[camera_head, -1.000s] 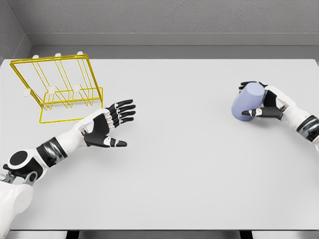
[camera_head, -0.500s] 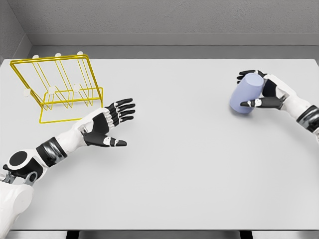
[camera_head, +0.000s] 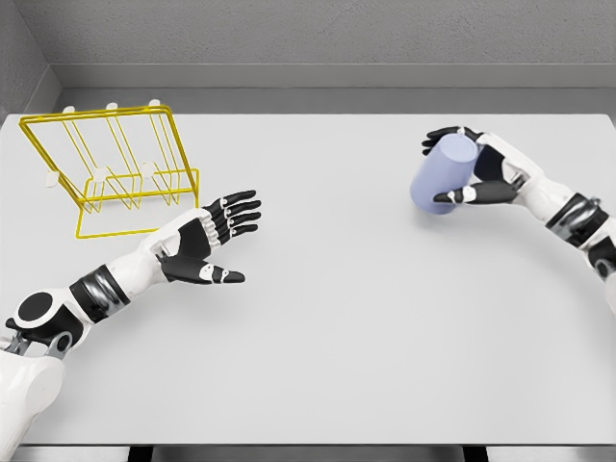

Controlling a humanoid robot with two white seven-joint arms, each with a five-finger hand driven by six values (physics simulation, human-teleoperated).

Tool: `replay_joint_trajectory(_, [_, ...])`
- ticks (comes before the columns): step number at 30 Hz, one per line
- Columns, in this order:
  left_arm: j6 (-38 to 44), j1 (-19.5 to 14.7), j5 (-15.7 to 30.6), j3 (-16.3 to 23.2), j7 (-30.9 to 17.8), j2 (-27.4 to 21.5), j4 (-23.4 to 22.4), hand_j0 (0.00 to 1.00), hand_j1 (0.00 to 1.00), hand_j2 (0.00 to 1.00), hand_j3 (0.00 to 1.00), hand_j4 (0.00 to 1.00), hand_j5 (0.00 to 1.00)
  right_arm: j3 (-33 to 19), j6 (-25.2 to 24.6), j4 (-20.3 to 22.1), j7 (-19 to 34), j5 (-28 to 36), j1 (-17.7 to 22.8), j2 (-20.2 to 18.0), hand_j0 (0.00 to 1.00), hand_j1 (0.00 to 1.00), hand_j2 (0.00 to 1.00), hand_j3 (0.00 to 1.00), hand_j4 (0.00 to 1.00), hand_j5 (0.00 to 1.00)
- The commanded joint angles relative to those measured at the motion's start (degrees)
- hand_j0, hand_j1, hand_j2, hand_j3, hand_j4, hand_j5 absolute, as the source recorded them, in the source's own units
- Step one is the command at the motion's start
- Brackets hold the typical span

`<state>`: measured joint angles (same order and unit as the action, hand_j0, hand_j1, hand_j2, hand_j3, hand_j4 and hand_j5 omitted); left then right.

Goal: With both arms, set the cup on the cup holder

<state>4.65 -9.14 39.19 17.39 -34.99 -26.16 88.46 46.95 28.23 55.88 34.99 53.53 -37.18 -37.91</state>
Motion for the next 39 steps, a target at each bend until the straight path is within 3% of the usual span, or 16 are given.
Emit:
replay_joint_trajectory(1, [0.01, 0.0, 0.36, -0.07, -0.01, -0.03, -0.04, 1.0, 1.0, 1.0, 1.0, 1.0, 1.0, -0.01, -0.02, 1.86, 0.01, 0.35, 0.0, 0.12, 0.72, 0.72, 0.72, 0.72, 0.72, 0.72])
replay_joint_trajectory(8, [0.01, 0.0, 0.36, 0.01, -0.01, -0.03, -0.04, 1.0, 1.0, 1.0, 1.0, 1.0, 1.0, 1.83, -0.02, 4.94, 0.01, 0.35, -0.09, 0.56, 0.72, 0.72, 0.72, 0.72, 0.72, 0.72])
replay_joint_trajectory(19, [0.01, 0.0, 0.36, 0.01, -0.01, -0.03, -0.04, 1.0, 1.0, 1.0, 1.0, 1.0, 1.0, 4.65, 0.07, 6.43, 0.01, -0.53, 0.09, 5.92, 0.72, 0.72, 0.72, 0.72, 0.72, 0.72])
replay_joint_trajectory(29, [0.09, 0.0, 0.36, -0.07, -0.01, -0.03, -0.21, 1.0, 1.0, 1.0, 1.0, 1.0, 1.0, 6.05, 0.07, 6.52, 0.01, -0.62, 0.35, 11.37, 0.72, 0.72, 0.72, 0.72, 0.72, 0.72])
replay_joint_trajectory(39, [0.09, 0.0, 0.27, -0.07, -0.01, 0.76, -0.48, 1.0, 1.0, 1.0, 1.0, 1.0, 1.0, 8.6, -0.2, 5.73, 0.01, -3.52, 0.26, 14.01, 0.72, 0.72, 0.72, 0.72, 0.72, 0.72])
